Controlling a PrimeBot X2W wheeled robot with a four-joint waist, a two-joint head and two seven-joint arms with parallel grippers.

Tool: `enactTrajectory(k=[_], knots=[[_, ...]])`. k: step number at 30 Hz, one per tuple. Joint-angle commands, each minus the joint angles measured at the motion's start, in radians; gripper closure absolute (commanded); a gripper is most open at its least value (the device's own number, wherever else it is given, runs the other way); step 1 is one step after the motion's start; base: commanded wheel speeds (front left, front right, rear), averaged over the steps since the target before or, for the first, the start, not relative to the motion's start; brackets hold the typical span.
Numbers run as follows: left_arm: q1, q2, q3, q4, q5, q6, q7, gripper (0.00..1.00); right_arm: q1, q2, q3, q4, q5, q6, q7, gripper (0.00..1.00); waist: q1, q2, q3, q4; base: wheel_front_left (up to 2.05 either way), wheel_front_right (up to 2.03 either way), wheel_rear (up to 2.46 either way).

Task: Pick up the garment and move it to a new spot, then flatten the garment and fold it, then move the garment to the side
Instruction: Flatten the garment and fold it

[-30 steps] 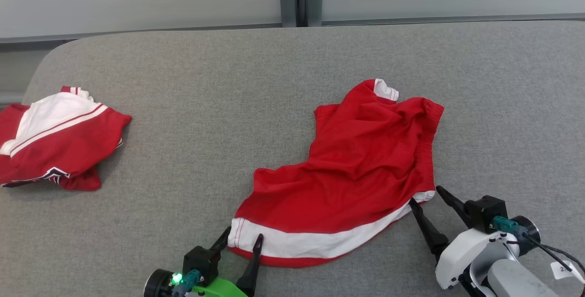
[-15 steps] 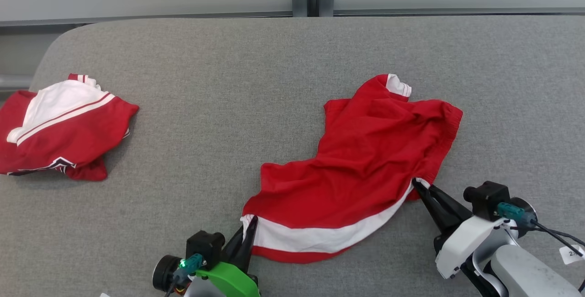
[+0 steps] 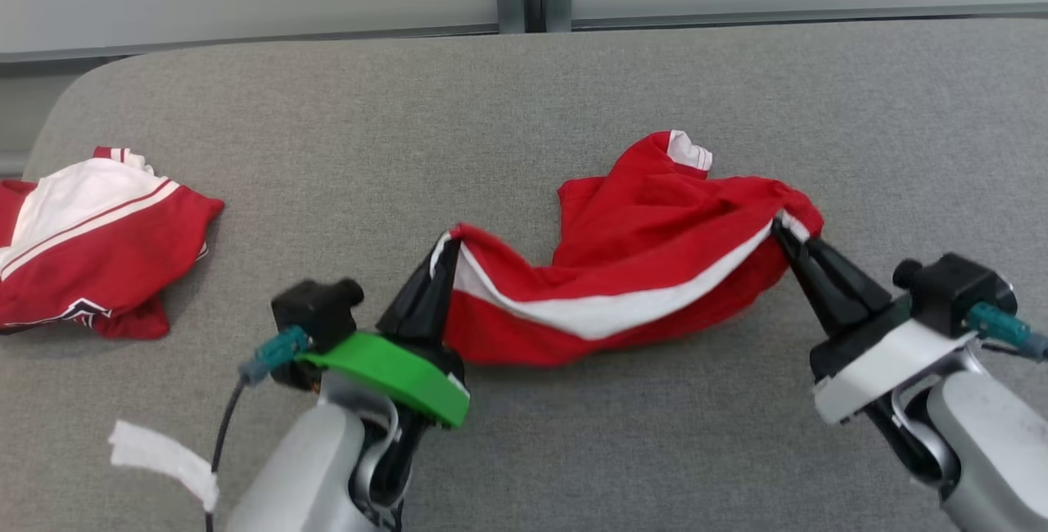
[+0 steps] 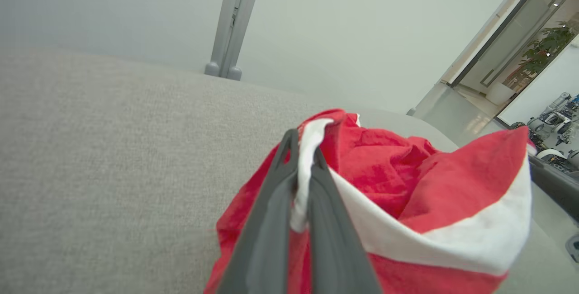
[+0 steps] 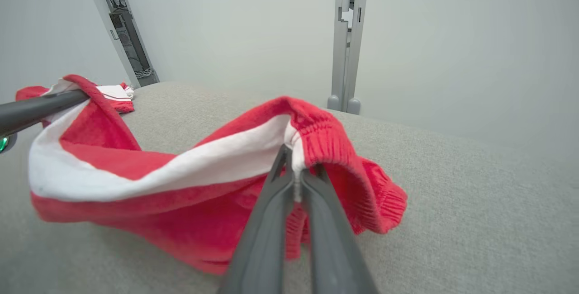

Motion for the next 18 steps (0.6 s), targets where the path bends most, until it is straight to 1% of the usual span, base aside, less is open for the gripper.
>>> enactTrajectory(k=[1,5,8,11,14,18], knots=[[-0.052,0.019,-0.005,-0.015,-0.024,-0.003,0.025,1.0,-0.047,-0.013,0.008,0.004,0.017,0.0,-0.003,1.0,0.0,0.0,0.019,-0.015,0.0,0.0,0.0],[-0.199,0.034,0.009,-0.033,-0.134,-0.003,0.134,1.0,-0.22,-0.045,0.047,0.037,0.072,0.0,0.008,1.0,0.0,0.0,0.072,-0.036,0.0,0.0,0.0],[-0.352,0.061,0.035,-0.011,-0.173,-0.003,0.188,1.0,-0.396,-0.06,0.083,0.079,0.124,0.0,0.043,1.0,0.0,0.0,0.135,-0.053,0.0,0.0,0.0],[-0.505,0.042,0.079,0.029,-0.238,-0.003,0.228,1.0,-0.574,-0.059,0.1,0.133,0.198,0.0,0.088,1.0,0.0,0.0,0.2,-0.063,0.0,0.0,0.0],[-0.698,0.042,0.132,0.097,-0.264,0.002,0.238,1.0,-0.775,-0.043,0.114,0.205,0.27,0.0,0.128,1.0,0.0,0.0,0.269,-0.071,0.0,0.0,0.0],[-0.944,0.027,0.166,0.218,-0.262,0.012,0.234,1.0,-1.018,-0.021,0.111,0.311,0.352,0.0,0.166,1.0,0.0,0.0,0.35,-0.077,0.0,0.0,0.0]])
